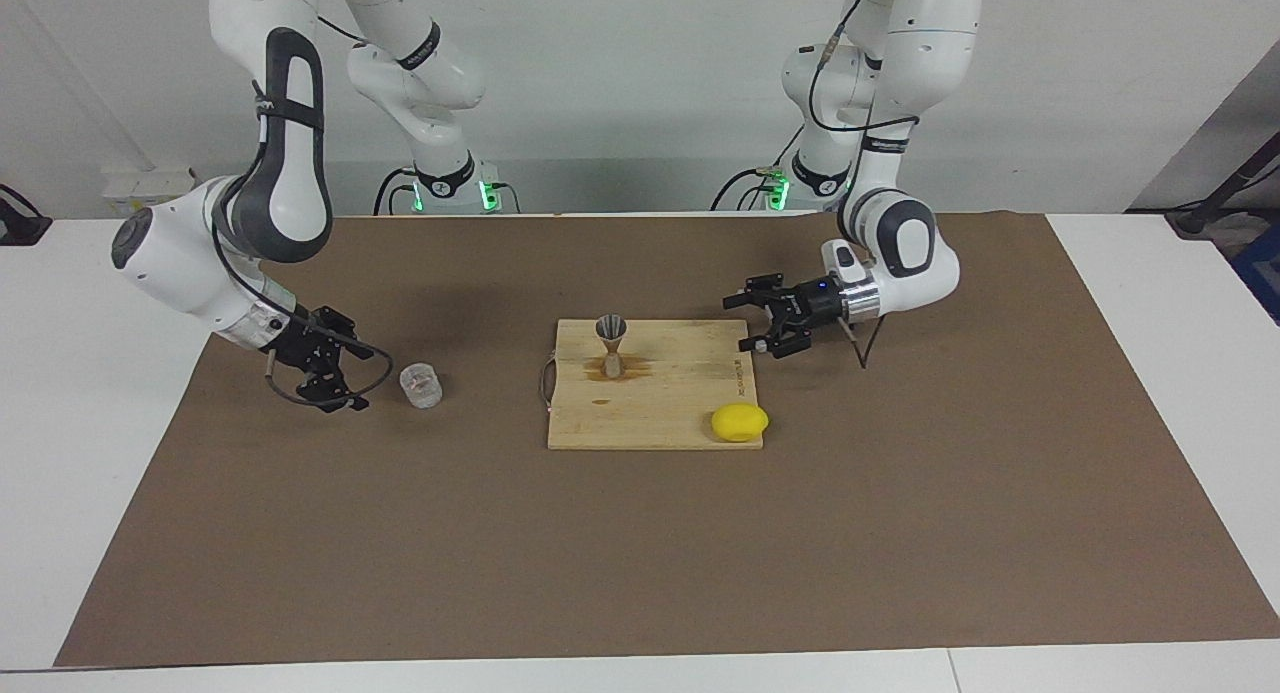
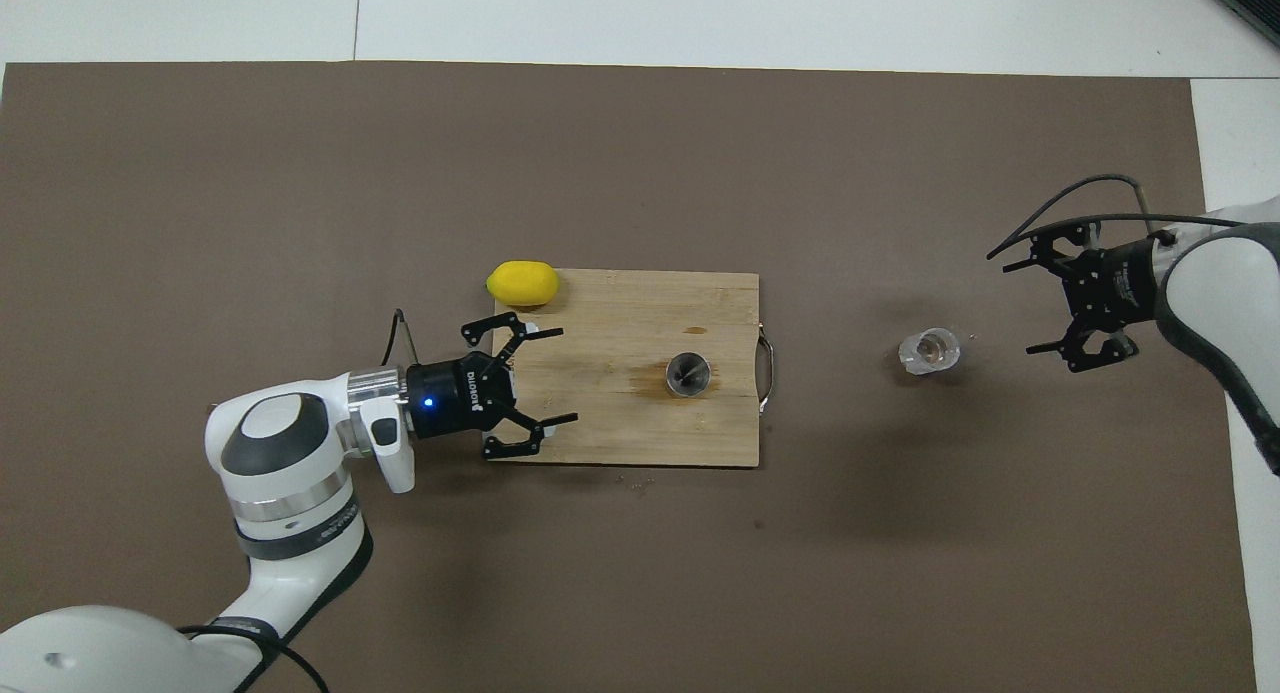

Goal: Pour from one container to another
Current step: 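Set the metal cup on the board while the right gripper opens, then withdraw the left gripper while the right gripper reaches the glass cup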

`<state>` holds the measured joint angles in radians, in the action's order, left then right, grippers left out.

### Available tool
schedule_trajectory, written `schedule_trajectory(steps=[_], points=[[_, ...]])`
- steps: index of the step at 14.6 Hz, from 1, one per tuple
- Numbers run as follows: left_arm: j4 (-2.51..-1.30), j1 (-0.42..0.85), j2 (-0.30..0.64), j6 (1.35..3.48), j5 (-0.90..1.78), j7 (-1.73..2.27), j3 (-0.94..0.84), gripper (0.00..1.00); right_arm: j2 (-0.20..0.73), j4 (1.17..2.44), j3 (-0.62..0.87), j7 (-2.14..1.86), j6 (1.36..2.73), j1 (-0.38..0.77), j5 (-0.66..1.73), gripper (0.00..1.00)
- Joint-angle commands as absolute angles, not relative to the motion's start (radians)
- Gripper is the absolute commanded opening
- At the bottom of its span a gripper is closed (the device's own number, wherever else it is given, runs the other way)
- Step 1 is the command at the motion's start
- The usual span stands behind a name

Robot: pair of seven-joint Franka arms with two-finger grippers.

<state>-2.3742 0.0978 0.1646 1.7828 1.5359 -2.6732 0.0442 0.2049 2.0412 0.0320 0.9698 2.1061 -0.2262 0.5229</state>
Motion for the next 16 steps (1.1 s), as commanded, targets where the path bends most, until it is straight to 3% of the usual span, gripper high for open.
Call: schedule_trajectory(steps=[1,4,8,16], points=[[-2.344,-0.087,0.144,1.685,1.274,-2.593,0.037,1.0,0.179,2.112,0.041,0.951,2.141,-0.253,0.63,0.98],[-2.148,-0.26,0.196,1.534,0.974,-2.466,0.037,1.0,0.173,2.184,0.041,0.927,2.193,-0.252,0.741,0.97],[-1.867,-0.363,0.262,1.428,0.68,-2.3,0.04,1.0,0.169,2.224,0.043,0.878,2.212,-0.244,0.804,0.93],[-1.688,-0.338,0.134,1.433,0.352,-1.918,0.038,1.0,0.192,2.252,0.043,0.793,2.218,-0.235,0.942,0.91]])
